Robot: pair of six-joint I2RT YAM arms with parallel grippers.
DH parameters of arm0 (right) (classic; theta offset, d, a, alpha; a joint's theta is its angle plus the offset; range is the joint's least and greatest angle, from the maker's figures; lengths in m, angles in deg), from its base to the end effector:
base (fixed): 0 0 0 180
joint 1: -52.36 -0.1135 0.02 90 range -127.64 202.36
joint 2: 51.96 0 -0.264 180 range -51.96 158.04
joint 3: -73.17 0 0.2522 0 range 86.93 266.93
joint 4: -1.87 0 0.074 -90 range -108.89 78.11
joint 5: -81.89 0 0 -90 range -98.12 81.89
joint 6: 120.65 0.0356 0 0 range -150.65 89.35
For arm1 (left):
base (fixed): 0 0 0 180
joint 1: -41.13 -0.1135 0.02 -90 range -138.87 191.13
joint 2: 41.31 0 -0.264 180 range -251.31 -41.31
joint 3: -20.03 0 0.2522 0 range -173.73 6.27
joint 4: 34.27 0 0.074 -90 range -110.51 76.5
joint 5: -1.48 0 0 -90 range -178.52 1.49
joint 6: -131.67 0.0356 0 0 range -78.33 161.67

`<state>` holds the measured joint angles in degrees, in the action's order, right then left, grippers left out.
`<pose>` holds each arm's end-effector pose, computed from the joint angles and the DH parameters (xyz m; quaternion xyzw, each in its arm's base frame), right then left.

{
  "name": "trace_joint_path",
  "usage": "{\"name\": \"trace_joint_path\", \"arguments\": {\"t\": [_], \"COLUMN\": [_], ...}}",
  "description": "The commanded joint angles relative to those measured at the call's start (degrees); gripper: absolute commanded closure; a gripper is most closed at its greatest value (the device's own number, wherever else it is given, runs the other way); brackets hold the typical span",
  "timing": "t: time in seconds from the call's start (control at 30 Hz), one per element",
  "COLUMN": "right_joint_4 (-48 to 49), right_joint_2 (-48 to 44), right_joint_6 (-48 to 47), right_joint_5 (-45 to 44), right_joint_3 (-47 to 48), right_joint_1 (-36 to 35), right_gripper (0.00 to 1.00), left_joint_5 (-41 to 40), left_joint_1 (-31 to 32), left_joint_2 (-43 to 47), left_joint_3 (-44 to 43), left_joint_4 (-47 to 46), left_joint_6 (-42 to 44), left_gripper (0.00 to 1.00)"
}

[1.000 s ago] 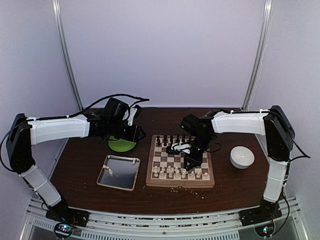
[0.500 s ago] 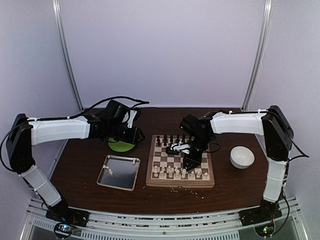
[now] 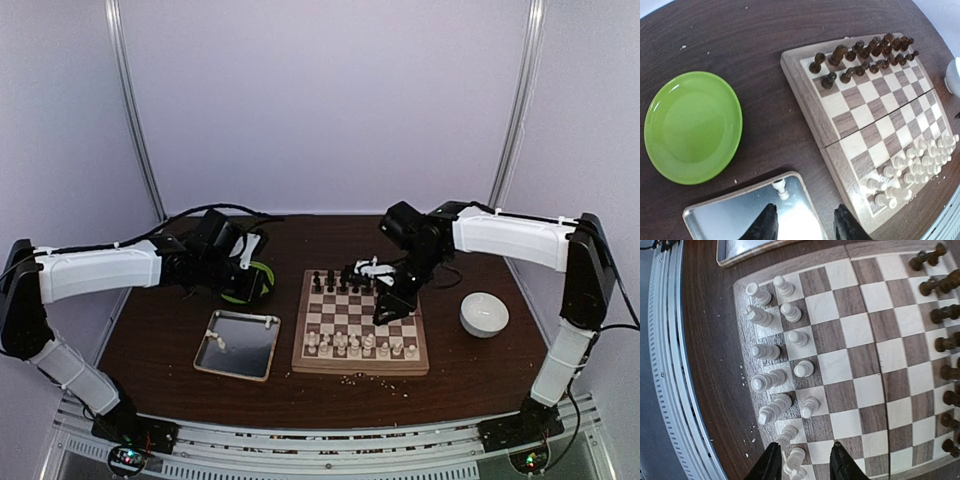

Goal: Set up the chess pieces on the board
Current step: Move the pawn to e2, then pick up the pawn from the storage box.

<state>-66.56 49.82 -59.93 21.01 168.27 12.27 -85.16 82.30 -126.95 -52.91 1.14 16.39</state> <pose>0.2577 0.2395 0.2410 -0.5729 0.7706 0.2600 0.1014 0.2388 -0.2116 0.2397 0.1394 0.9231 -0.2187 0.2839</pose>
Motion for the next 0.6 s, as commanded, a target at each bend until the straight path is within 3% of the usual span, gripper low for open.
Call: {"name": "trace_joint_path", "arguments": {"t": [0.0, 0.27, 0.57], "right_joint_4": [2.3, 3.1, 3.8], "right_joint_2": [-5.6, -7.1, -8.8], "right_joint_6": [-0.3, -1.4, -2.2], "right_joint_5": [6.0, 3.9, 4.4], "right_joint_3": [-2.8, -4.5, -6.5], "right_joint_1": [4.4, 6.1, 6.4], "right_gripper": [0.66, 0.66, 0.66], "left_joint_5": [-3.2, -9.5, -9.9], "left_joint_1": [1.2, 1.2, 1.1], "left_joint_2": [4.6, 3.3, -1.2], "left_joint_3": [4.0, 6.7, 6.3], "left_joint_4": [7.4, 19.7, 22.0], "left_joint_6": [-2.3, -7.6, -8.5], "left_gripper": [0.60, 0.63, 0.60]}}
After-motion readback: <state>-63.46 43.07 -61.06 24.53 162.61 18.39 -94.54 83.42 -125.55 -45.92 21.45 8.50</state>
